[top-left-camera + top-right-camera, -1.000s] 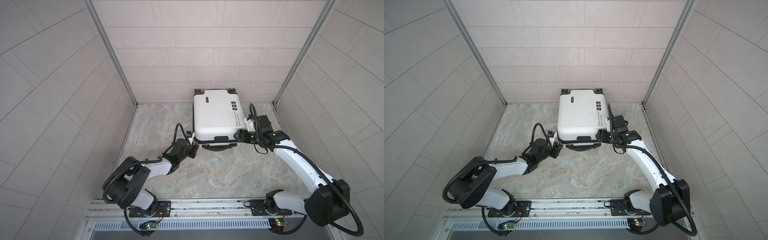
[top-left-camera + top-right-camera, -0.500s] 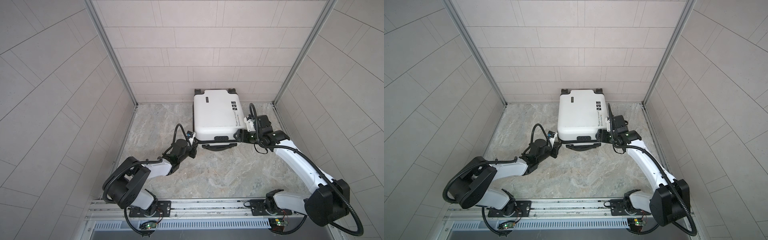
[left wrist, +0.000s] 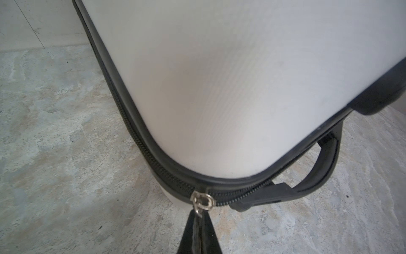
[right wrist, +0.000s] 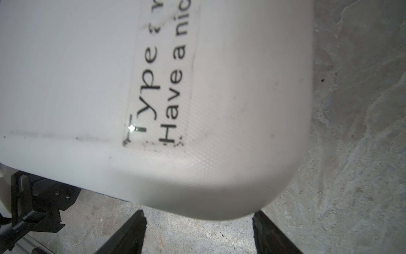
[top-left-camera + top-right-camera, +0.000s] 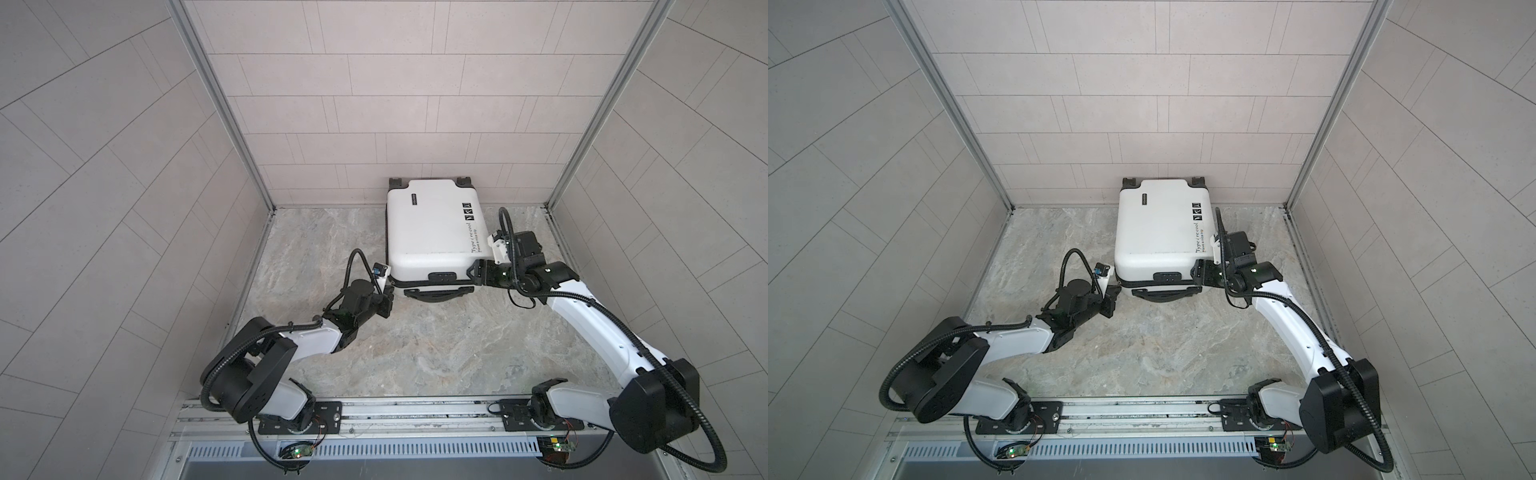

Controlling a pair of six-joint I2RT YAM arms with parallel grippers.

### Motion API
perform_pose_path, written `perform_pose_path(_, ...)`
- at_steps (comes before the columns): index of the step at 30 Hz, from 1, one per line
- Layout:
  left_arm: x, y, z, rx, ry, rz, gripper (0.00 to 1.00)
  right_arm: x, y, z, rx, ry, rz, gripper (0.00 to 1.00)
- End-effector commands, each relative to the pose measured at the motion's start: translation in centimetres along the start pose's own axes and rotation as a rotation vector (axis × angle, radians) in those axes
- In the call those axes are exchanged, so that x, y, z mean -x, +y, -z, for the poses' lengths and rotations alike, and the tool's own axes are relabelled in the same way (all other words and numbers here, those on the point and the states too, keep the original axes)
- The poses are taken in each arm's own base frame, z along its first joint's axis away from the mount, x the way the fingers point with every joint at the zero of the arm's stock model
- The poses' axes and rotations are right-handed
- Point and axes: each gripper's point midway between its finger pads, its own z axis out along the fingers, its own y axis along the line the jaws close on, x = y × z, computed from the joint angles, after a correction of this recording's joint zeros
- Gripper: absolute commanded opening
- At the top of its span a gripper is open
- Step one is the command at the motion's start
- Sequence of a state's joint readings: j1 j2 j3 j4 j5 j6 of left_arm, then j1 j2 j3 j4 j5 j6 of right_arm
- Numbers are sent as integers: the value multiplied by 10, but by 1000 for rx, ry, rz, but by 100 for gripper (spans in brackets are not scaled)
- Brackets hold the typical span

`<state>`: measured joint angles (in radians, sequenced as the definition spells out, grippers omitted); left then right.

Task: Pack the luggage
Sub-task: 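Lower the left gripper to the metal zipper pull and grasp it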

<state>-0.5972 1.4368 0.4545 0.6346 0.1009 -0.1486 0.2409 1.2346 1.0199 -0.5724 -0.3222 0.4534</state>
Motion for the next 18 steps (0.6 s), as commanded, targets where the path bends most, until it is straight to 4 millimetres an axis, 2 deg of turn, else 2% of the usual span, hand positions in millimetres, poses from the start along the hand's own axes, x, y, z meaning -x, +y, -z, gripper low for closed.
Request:
perform_pose_path(1,15,-5,8,-26,-48,-5,0,0,0,4,3,-18,-4,78)
perform_pose_path(6,10,-8,12,-42,-2,20,0,-1,-11,9,-45,-29,-4,79)
perform_pose_path(11,3,-14,17,-70,41,48,0,4,-14,14,-6,-56,-51,84)
perform_pose_path(18,3,-26,19,-122,87,58,0,4,-8,4,90,-54,-114,86)
